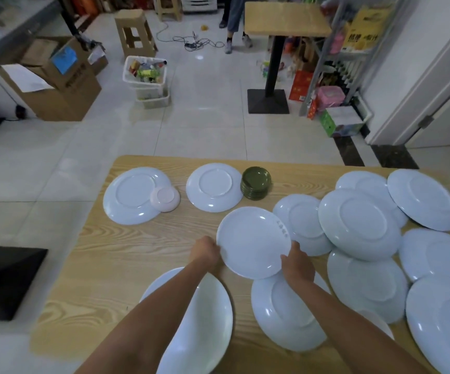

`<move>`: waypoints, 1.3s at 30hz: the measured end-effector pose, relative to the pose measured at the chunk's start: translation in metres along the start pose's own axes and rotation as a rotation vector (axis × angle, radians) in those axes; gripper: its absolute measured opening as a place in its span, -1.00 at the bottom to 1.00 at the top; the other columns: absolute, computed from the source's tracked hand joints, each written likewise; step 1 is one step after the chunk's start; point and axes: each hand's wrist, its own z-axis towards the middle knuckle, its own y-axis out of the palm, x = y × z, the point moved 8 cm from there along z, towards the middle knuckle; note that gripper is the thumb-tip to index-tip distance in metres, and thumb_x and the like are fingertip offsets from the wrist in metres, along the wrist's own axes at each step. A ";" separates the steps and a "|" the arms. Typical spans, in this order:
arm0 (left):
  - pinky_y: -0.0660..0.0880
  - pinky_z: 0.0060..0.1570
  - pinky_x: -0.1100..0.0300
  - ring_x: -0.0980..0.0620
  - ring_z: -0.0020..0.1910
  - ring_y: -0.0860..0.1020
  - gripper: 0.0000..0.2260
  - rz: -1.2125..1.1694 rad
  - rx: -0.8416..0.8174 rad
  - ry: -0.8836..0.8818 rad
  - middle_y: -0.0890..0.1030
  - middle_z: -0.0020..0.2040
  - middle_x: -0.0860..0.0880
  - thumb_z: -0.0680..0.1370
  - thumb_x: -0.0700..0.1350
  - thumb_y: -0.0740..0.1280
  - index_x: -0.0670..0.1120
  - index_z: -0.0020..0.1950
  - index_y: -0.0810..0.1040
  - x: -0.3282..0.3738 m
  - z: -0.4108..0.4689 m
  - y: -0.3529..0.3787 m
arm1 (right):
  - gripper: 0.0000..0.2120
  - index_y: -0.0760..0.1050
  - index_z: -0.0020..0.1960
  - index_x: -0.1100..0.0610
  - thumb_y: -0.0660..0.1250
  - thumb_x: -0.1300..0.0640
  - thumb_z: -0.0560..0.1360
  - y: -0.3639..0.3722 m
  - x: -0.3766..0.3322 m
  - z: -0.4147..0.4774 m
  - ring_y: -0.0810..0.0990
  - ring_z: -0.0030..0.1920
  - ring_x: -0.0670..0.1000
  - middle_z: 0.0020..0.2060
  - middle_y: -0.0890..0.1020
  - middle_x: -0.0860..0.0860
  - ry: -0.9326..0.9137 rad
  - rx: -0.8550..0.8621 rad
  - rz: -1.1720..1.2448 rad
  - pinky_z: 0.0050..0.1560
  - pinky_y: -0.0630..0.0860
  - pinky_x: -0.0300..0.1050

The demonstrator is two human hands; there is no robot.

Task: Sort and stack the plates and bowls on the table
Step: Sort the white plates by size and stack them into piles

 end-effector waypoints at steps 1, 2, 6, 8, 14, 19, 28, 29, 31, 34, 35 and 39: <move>0.59 -0.04 0.03 -0.15 -0.15 0.63 -0.82 -0.011 -0.014 0.005 0.66 -0.15 -0.18 0.51 -0.21 0.21 -0.20 -0.18 0.59 -0.001 0.001 0.001 | -0.63 0.29 0.34 0.19 0.20 0.10 0.58 -0.001 0.001 0.000 0.57 0.15 0.19 0.15 0.59 0.17 -0.006 0.006 -0.023 0.05 0.50 0.01; 0.58 -0.05 0.02 -0.12 -0.21 0.61 -0.81 -0.023 -0.025 0.013 0.64 -0.20 -0.17 0.50 -0.22 0.20 -0.20 -0.22 0.58 -0.003 0.002 0.002 | -0.62 0.28 0.36 0.19 0.19 0.08 0.59 -0.003 0.002 0.000 0.58 0.14 0.19 0.14 0.59 0.17 -0.007 0.016 -0.045 0.05 0.50 0.02; 0.57 -0.07 0.00 -0.12 -0.20 0.57 -0.79 -0.100 -0.002 0.013 0.58 -0.23 -0.14 0.50 -0.23 0.17 -0.15 -0.34 0.44 -0.017 0.003 -0.007 | -0.55 0.23 0.42 0.17 0.12 -0.02 0.61 -0.013 -0.011 -0.002 0.60 0.10 0.18 0.11 0.61 0.15 -0.016 0.111 -0.159 0.01 0.52 0.02; 0.56 -0.01 -0.02 -0.18 -0.09 0.62 -0.79 -0.151 0.038 -0.008 0.62 -0.16 -0.20 0.52 -0.22 0.18 -0.14 -0.32 0.43 -0.033 0.005 -0.021 | -0.55 0.23 0.42 0.18 0.11 -0.01 0.61 -0.013 -0.028 -0.004 0.60 0.10 0.17 0.11 0.61 0.14 -0.042 0.146 -0.174 0.03 0.52 0.04; 0.47 0.10 0.10 -0.17 0.15 0.56 -0.77 -0.157 0.187 -0.092 0.62 0.13 -0.20 0.57 -0.16 0.20 -0.21 0.13 0.57 -0.110 0.012 -0.096 | -0.59 0.28 0.40 0.16 0.10 0.00 0.62 0.015 -0.117 -0.021 0.60 0.11 0.17 0.12 0.61 0.14 -0.142 0.152 -0.147 0.02 0.50 -0.02; 0.40 0.24 0.04 -0.22 0.29 0.46 -0.67 -0.096 0.261 -0.132 0.50 0.28 -0.24 0.58 -0.16 0.17 -0.17 0.33 0.42 -0.180 0.020 -0.156 | -0.66 0.37 0.33 0.15 0.13 0.07 0.59 0.067 -0.215 -0.051 0.53 0.22 0.15 0.23 0.54 0.10 -0.308 0.058 -0.098 0.13 0.47 -0.01; 0.15 0.46 -0.11 -0.27 0.51 0.05 -0.31 0.222 0.132 -0.005 0.00 0.55 -0.19 0.53 -0.19 0.21 0.15 0.56 -0.04 -0.207 0.060 -0.210 | -0.68 0.35 0.29 0.16 0.15 0.09 0.56 0.160 -0.336 -0.080 0.37 0.30 0.10 0.28 0.39 0.07 -0.575 -0.201 -0.301 0.16 0.44 0.01; 0.11 0.47 -0.12 -0.26 0.53 -0.02 -0.28 0.250 0.116 0.030 -0.07 0.57 -0.17 0.53 -0.21 0.20 0.18 0.56 -0.08 -0.204 0.064 -0.211 | -0.65 0.32 0.33 0.15 0.15 0.09 0.57 0.167 -0.341 -0.079 0.34 0.33 0.11 0.33 0.36 0.07 -0.583 -0.226 -0.323 0.20 0.42 0.02; 0.02 0.49 -0.12 -0.24 0.55 -0.12 -0.27 0.308 0.094 0.091 -0.18 0.58 -0.12 0.53 -0.23 0.17 0.21 0.56 -0.14 -0.197 0.073 -0.211 | -0.56 0.22 0.44 0.14 0.15 0.12 0.58 0.179 -0.351 -0.075 0.25 0.43 0.10 0.45 0.24 0.05 -0.600 -0.279 -0.361 0.30 0.36 0.02; -0.01 0.50 -0.07 -0.17 0.56 -0.19 -0.24 0.398 0.083 0.146 -0.28 0.57 -0.03 0.52 -0.27 0.13 0.21 0.55 -0.19 -0.188 0.086 -0.213 | -0.46 0.03 0.55 0.14 0.09 0.14 0.61 0.192 -0.362 -0.068 0.04 0.54 0.06 0.55 0.02 0.02 -0.608 -0.345 -0.401 0.47 0.20 0.03; -0.01 0.51 -0.07 -0.16 0.56 -0.21 -0.23 0.438 0.082 0.166 -0.30 0.57 -0.02 0.52 -0.28 0.13 0.20 0.55 -0.21 -0.185 0.090 -0.213 | -0.45 -0.02 0.56 0.14 0.08 0.14 0.62 0.195 -0.365 -0.064 -0.01 0.56 0.05 0.56 -0.02 0.02 -0.609 -0.351 -0.413 0.50 0.15 0.02; -0.03 0.51 -0.05 -0.12 0.56 -0.25 -0.26 0.540 0.076 0.239 -0.31 0.57 0.00 0.55 -0.25 0.12 0.17 0.55 -0.22 -0.176 0.102 -0.212 | -0.42 -0.08 0.57 0.14 0.08 0.18 0.62 0.199 -0.381 -0.053 -0.06 0.56 0.08 0.57 -0.07 0.05 -0.627 -0.342 -0.467 0.52 0.05 0.00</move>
